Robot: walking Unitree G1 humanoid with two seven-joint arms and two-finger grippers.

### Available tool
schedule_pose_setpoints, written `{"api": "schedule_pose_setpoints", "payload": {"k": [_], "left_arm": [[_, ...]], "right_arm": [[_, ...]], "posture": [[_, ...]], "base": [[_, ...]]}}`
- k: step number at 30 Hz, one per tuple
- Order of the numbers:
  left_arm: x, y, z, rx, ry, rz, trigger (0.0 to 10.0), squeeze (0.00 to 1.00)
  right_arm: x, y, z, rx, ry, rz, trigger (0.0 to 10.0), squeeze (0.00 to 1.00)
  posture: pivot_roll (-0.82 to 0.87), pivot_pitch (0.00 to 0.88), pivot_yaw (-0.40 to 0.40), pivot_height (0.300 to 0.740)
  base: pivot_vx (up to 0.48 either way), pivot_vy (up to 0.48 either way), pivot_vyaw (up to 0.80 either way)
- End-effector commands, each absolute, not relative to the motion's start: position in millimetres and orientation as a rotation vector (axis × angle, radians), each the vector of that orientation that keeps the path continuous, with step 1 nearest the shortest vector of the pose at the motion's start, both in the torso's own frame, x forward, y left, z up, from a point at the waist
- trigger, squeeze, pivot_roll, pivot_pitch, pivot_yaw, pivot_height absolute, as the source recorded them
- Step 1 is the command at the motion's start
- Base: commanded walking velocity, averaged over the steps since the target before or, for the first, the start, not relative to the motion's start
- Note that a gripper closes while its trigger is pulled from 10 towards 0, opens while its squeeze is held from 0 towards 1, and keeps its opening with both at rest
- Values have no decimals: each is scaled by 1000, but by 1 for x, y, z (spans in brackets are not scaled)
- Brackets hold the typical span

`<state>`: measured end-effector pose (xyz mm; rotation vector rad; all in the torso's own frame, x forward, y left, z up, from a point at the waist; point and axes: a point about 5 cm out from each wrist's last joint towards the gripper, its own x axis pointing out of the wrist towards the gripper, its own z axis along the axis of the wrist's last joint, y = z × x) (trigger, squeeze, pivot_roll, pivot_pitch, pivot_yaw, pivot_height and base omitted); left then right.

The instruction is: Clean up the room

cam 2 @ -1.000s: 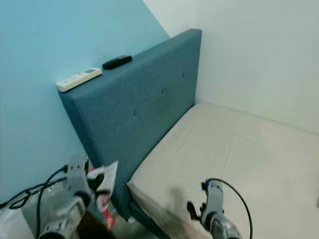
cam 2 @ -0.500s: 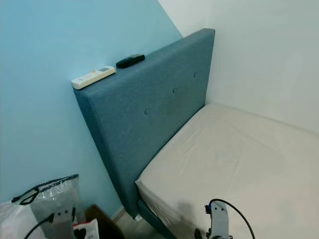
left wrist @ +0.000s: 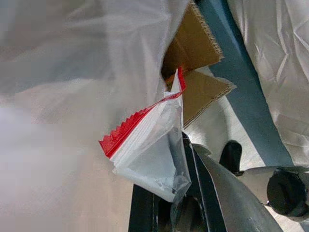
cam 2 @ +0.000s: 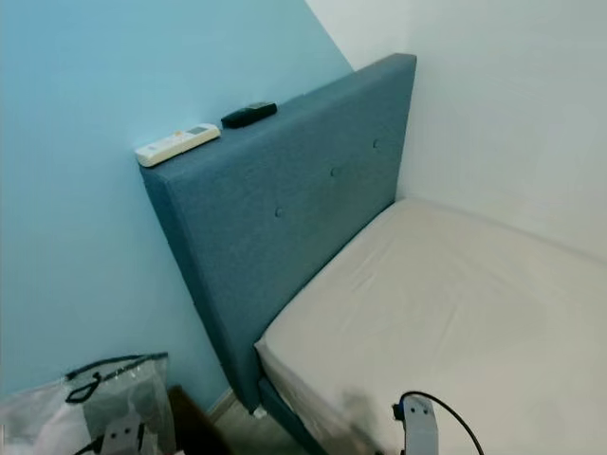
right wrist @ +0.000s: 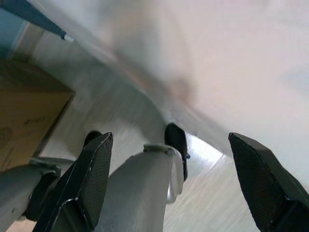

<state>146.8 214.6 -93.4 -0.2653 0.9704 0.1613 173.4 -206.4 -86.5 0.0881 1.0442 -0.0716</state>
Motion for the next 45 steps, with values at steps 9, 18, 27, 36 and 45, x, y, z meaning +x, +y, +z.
{"api": "schedule_pose_setpoints", "payload": {"k": [9, 18, 27, 36, 45], "left_arm": [[146, 235, -90, -157, 971, 264, 10000, 0], [160, 243, -83, -108, 952, 249, 10000, 0], [164, 236, -83, -87, 958, 206, 10000, 0], [166, 231, -83, -60, 951, 141, 10000, 0], [179, 225, -78, -63, 932, 94, 10000, 0]], "right_arm": [[172, -200, -88, 64, 1057, -13, 10000, 0], [172, -210, -87, -85, 1095, 15, 10000, 0], [175, -220, -84, -222, 1133, 6, 10000, 0], [188, -226, -77, -258, 1122, -31, 10000, 0], [193, -225, -75, -260, 1119, -26, 10000, 0]], "posture": [[-16, 0, -32, 740], [-20, 0, -31, 740], [-20, 0, -31, 740], [-22, 0, -33, 740], [-25, 0, -30, 740]], "base": [[0, 0, 775], [0, 0, 775], [0, 0, 691], [0, 0, 0], [0, -452, 0]]}}
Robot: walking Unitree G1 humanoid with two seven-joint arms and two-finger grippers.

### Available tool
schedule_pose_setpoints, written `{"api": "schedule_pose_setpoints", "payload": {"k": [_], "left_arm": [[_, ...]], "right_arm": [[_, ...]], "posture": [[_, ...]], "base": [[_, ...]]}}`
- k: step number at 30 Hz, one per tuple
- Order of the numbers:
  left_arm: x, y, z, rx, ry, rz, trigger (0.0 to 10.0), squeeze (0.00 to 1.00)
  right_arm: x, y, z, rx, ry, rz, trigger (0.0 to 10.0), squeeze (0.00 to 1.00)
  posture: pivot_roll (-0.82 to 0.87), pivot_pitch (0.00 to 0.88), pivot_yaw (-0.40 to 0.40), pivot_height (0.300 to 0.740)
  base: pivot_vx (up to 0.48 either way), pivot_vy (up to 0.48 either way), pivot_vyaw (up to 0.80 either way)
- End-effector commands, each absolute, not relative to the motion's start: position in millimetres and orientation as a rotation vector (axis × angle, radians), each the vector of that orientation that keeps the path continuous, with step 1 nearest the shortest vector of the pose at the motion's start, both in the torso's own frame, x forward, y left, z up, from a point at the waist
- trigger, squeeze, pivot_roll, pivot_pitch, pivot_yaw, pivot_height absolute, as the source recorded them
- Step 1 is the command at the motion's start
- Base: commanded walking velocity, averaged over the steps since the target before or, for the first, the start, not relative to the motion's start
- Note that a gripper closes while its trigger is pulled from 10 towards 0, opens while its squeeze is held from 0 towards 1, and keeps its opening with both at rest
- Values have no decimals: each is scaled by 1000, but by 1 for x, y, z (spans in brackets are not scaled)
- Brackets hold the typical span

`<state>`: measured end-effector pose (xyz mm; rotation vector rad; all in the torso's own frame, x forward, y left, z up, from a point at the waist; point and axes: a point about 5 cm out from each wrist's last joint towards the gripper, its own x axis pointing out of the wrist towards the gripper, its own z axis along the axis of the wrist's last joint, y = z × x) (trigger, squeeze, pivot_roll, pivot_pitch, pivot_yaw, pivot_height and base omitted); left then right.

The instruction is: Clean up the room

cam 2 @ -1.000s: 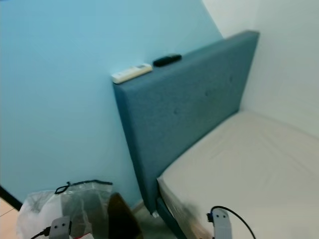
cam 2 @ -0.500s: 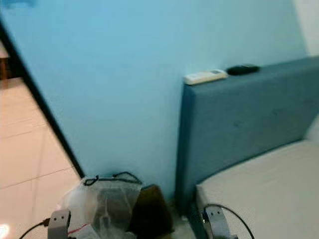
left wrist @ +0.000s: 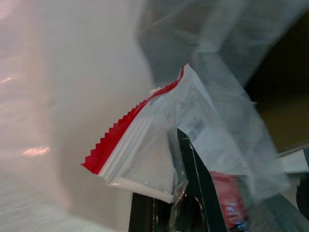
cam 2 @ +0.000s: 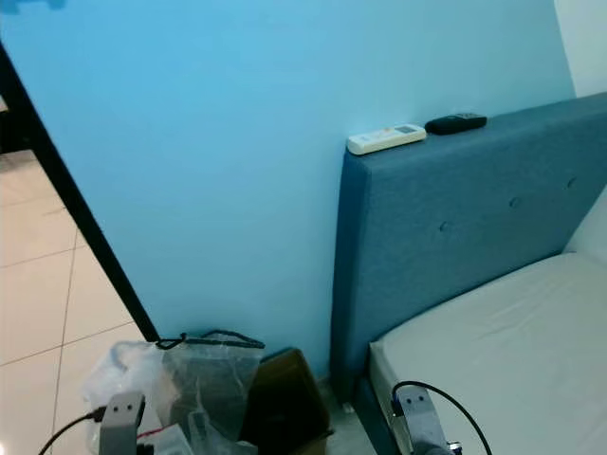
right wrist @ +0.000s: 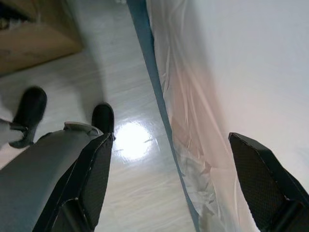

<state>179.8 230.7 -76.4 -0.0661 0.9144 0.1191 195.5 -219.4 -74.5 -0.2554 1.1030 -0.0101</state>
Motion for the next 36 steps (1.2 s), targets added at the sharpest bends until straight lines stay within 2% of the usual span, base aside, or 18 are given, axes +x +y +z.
{"api": "schedule_pose_setpoints", "payload": {"k": [1, 9, 19, 26, 30, 36], "left_arm": [[179, 225, -78, -63, 932, 94, 10000, 0], [176, 224, -80, -29, 955, 88, 10000, 0], [163, 228, -85, 6, 997, 87, 10000, 0], [160, 229, -86, 31, 1012, 77, 10000, 0], [161, 228, -86, 24, 1011, 70, 10000, 0], [162, 226, -86, 28, 1012, 62, 10000, 0]], "right_arm": [[193, -225, -75, -260, 1119, -26, 10000, 0], [181, -219, -81, -270, 1199, 56, 10000, 0], [181, -218, -81, -302, 1209, 113, 10000, 0], [186, -217, -79, -283, 1167, 150, 10000, 0], [185, -213, -80, -300, 1165, 218, 10000, 0], [177, -215, -83, -321, 1193, 225, 10000, 0]], "posture": [[-25, 0, -30, 740], [-27, 0, -29, 740], [-24, 0, -29, 740], [-24, 0, -28, 740], [-27, 0, -27, 740], [-30, 0, -26, 740]], "base": [[0, -420, 0], [0, -34, 0], [0, 0, 0], [0, -480, 0], [0, 0, 0], [0, 0, 546]]}}
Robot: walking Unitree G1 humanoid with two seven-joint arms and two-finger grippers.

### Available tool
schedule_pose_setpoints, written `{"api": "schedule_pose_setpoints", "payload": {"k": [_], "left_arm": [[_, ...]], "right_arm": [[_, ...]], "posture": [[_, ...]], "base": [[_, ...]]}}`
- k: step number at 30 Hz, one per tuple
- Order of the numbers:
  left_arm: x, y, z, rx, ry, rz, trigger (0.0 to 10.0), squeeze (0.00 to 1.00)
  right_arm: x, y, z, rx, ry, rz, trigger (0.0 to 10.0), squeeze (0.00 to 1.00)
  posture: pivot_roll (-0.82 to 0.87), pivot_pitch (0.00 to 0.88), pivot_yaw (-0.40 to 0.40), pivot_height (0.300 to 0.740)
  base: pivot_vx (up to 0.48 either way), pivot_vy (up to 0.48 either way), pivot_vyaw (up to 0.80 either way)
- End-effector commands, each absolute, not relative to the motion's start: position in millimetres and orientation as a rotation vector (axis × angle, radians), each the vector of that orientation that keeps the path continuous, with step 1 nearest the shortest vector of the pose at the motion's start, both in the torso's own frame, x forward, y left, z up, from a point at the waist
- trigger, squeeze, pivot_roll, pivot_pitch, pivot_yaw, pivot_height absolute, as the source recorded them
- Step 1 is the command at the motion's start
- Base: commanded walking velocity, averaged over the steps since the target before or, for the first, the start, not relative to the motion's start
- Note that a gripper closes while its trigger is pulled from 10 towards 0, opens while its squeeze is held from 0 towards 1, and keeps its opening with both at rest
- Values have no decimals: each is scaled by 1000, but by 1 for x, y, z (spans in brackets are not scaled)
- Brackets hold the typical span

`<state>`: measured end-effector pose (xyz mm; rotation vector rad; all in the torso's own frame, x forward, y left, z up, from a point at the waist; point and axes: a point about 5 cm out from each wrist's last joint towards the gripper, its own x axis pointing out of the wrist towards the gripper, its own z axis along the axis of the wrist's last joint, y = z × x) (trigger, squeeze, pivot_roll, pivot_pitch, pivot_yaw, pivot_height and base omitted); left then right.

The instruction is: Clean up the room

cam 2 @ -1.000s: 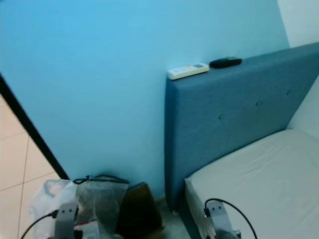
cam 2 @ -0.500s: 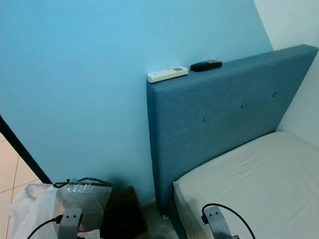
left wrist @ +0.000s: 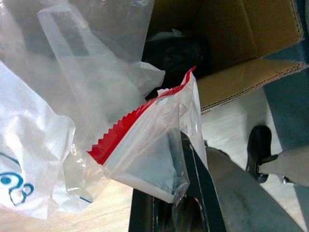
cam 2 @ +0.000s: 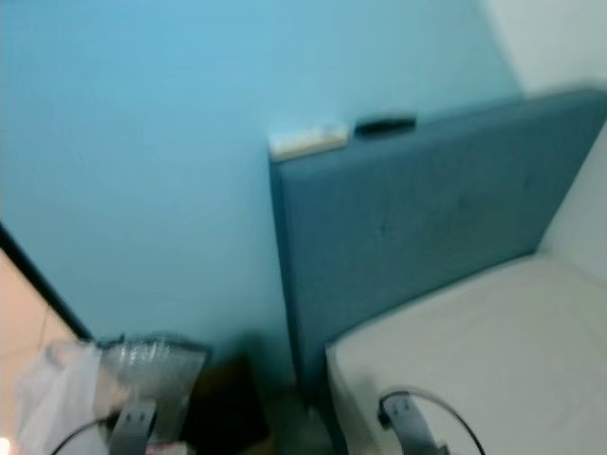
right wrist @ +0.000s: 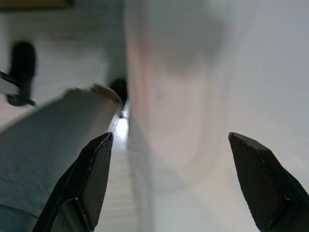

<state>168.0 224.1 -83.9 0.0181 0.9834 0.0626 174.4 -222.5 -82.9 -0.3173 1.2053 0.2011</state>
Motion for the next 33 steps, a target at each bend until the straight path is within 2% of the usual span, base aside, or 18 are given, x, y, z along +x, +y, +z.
{"api": "schedule_pose_setpoints", "payload": {"k": [1, 7, 28, 33], "left_arm": [[162, 226, -86, 30, 1013, 59, 10000, 0], [162, 226, -87, 32, 1015, 56, 10000, 0], [163, 224, -87, 50, 1009, 51, 10000, 0], [165, 226, -85, 55, 988, 68, 10000, 0]], "right_arm": [[176, -215, -84, -332, 1201, 232, 10000, 0], [178, -212, -83, -273, 1169, 246, 10000, 0], [172, -213, -85, -303, 1183, 284, 10000, 0], [174, -223, -83, -376, 1176, 185, 10000, 0]], "posture": [[-31, 0, -26, 740], [-32, 0, -25, 740], [-33, 0, -26, 740], [-32, 0, -28, 740]], "base": [[0, 0, 0], [0, 0, 0], [0, 0, 776], [0, 0, 796]]}}
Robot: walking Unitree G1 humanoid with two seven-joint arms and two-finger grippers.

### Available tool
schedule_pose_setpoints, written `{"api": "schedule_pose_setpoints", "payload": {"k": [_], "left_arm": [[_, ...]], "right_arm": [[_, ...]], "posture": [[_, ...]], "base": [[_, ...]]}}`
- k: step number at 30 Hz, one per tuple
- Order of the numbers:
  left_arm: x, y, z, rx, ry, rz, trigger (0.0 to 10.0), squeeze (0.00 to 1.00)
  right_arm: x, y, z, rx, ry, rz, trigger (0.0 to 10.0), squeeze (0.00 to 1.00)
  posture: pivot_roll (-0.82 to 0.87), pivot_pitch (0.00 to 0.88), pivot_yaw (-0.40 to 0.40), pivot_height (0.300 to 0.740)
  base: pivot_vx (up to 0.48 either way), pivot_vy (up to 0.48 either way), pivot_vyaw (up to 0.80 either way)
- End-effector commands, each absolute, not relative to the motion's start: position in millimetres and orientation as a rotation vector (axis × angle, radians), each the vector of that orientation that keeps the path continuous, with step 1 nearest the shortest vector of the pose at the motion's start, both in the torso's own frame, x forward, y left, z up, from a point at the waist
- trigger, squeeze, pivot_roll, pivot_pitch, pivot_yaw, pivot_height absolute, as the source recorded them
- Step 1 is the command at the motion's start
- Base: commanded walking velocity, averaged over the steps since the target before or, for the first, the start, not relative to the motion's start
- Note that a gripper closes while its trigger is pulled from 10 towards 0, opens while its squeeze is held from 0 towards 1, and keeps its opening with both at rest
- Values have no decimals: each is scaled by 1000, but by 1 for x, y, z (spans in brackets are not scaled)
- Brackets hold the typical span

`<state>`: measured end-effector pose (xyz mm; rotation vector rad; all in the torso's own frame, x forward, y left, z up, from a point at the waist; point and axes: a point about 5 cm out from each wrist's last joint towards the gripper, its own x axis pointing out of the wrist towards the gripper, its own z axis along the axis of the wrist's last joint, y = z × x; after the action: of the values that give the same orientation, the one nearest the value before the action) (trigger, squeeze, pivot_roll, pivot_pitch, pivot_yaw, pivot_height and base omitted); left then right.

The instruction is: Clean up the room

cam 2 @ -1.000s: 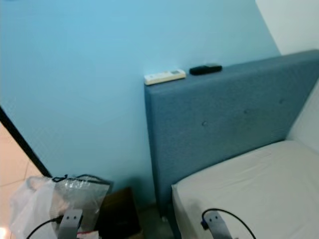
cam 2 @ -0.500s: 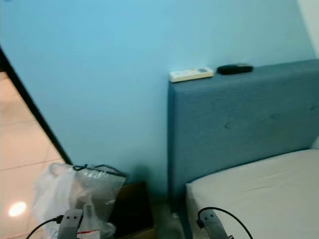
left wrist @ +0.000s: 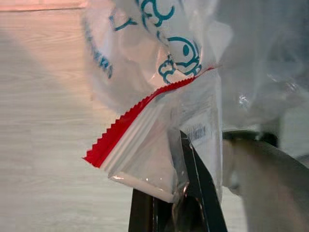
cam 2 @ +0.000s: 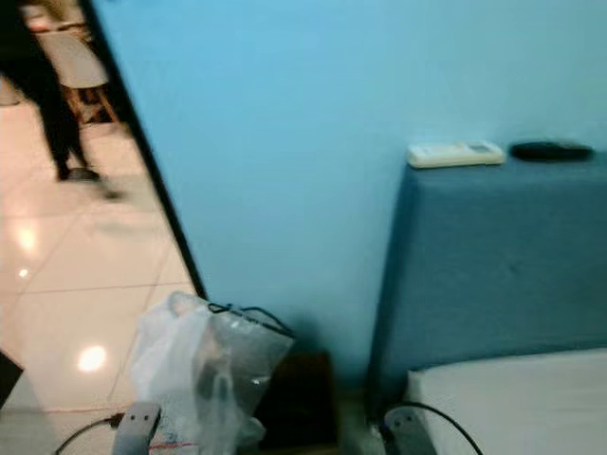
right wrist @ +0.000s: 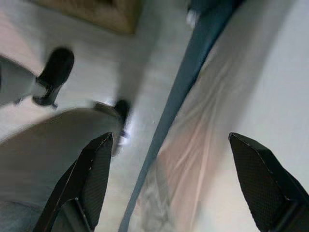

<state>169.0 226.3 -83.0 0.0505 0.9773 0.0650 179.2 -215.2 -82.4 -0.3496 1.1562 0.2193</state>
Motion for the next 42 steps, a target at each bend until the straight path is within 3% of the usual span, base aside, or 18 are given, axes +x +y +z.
{"api": "schedule_pose_setpoints", "payload": {"k": [1, 6, 7, 12, 14, 21, 25, 34, 42], "left_arm": [[165, 226, -85, 55, 988, 68, 10000, 0], [175, 229, -79, 43, 929, 96, 10000, 0], [199, 231, -65, -34, 814, 118, 10000, 0], [221, 227, -51, -104, 707, 84, 10000, 0], [249, 208, -34, -157, 596, -45, 10000, 0], [274, 183, -15, -156, 493, -178, 10000, 0], [276, 179, -13, -158, 480, -192, 10000, 0], [272, 184, -18, -80, 516, -143, 10000, 0], [257, 202, -30, 75, 603, -76, 10000, 0]], "right_arm": [[174, -223, -83, -376, 1176, 185, 10000, 0], [177, -230, -81, -404, 1165, 110, 10000, 0], [179, -233, -79, -406, 1155, 81, 10000, 0], [180, -233, -79, -397, 1148, 80, 10000, 0], [180, -233, -79, -390, 1157, 80, 10000, 0], [179, -230, -80, -392, 1151, 73, 10000, 0], [178, -229, -81, -392, 1152, 74, 10000, 0], [176, -228, -82, -383, 1157, 78, 10000, 0], [176, -225, -83, -349, 1149, 88, 10000, 0]], "posture": [[-32, 0, -28, 740], [-34, 0, -28, 740], [-34, 0, -29, 740], [-34, 0, -32, 740], [-34, 0, -29, 740], [-39, 0, -24, 740], [-40, 0, -24, 740], [-42, 0, -25, 740], [-44, 0, -23, 740]], "base": [[0, 0, 800], [0, 0, 0], [0, 0, 0], [0, 0, 0], [0, 0, -772], [0, 0, -654], [0, 0, 0], [0, -466, 0], [0, 0, 0]]}}
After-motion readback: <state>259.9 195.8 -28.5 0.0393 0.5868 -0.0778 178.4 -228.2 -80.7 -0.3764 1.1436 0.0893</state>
